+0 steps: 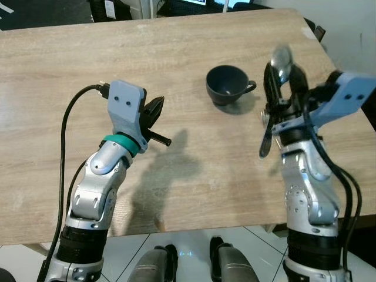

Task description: Setting the table

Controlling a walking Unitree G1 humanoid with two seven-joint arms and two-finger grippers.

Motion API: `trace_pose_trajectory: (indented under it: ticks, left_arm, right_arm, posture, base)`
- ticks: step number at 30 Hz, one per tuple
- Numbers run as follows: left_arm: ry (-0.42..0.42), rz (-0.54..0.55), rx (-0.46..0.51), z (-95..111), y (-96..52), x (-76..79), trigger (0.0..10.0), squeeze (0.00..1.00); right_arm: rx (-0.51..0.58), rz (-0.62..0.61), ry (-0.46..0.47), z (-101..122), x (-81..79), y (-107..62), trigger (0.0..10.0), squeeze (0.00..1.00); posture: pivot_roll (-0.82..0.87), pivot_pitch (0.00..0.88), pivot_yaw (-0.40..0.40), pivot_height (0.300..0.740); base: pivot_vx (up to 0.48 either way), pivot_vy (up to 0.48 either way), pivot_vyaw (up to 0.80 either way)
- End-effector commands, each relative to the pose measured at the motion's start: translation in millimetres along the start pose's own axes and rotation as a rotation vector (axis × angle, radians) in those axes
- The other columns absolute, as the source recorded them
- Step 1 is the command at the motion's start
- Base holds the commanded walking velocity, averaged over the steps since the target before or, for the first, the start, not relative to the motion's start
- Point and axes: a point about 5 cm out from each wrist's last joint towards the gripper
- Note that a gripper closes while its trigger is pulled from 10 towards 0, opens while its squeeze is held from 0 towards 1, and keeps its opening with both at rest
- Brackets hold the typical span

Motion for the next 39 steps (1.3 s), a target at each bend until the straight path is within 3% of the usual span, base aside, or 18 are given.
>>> trace_pose_trajectory:
  ticks: [1,6,13,18,22,27,39]
  left_arm:
    - [0.007,0.01,-0.005,-3,-0.1,0.3,10.0,0.0]
    - [0.011,0.029,-0.001,-4,-0.3,-1.1,10.0,0.0]
    - [0.004,0.067,-0.006,-10,-1.9,-1.7,10.0,0.0]
    - [0.018,0.078,0.002,-9,-1.3,-3.1,10.0,0.0]
    - [0.122,0.079,0.05,-3,-0.2,-4.2,10.0,0.0]
    - [0.171,0.068,0.085,1,0.2,-2.2,10.0,0.0]
    - [0.176,0.053,0.102,2,2.9,0.7,10.0,0.0]
  right_arm:
    - [-0.012,0.005,-0.024,-5,-1.0,-2.4,10.0,0.0]
    - [-0.003,0.0,-0.037,-2,1.6,-0.8,10.0,0.0]
    - [-0.139,-0.028,-0.071,-35,10.3,-19.1,10.0,0.0]
    - [-0.166,-0.038,-0.068,-42,13.2,-22.2,10.0,0.0]
    - [-0.197,-0.051,-0.079,-50,20.6,-25.2,10.0,0.0]
    - [-0.195,-0.054,-0.085,-51,23.2,-23.5,10.0,0.0]
    - [-0.189,-0.052,-0.087,-53,23.4,-21.3,10.0,0.0]
  posture:
    - [-0.04,0.164,0.104,0.74]
    - [-0.06,0.159,0.102,0.74]
    - [-0.06,0.153,0.1,0.74]
    - [-0.06,0.152,0.1,0.74]
    - [-0.06,0.141,0.099,0.74]
    - [-0.06,0.137,0.097,0.74]
    - [-0.07,0.119,0.099,0.74]
  base:
    - [0.0,0.0,0.0]
    - [0.0,0.0,0.0]
    - [0.0,0.0,0.0]
    - [0.0,0.0,0.0]
    - [0.0,0.0,0.0]
    - [0.0,0.0,0.0]
    - [-0.242,0.0,0.0]
Point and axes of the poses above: a point about 5 cm out from each wrist's last joint towards the gripper, its own y axis pointing out of the wrist towards the gripper, its own z axis along the axis of the wrist's last joint, x = y × z, and after that the axes turned 9 degrees about -y, right-handed
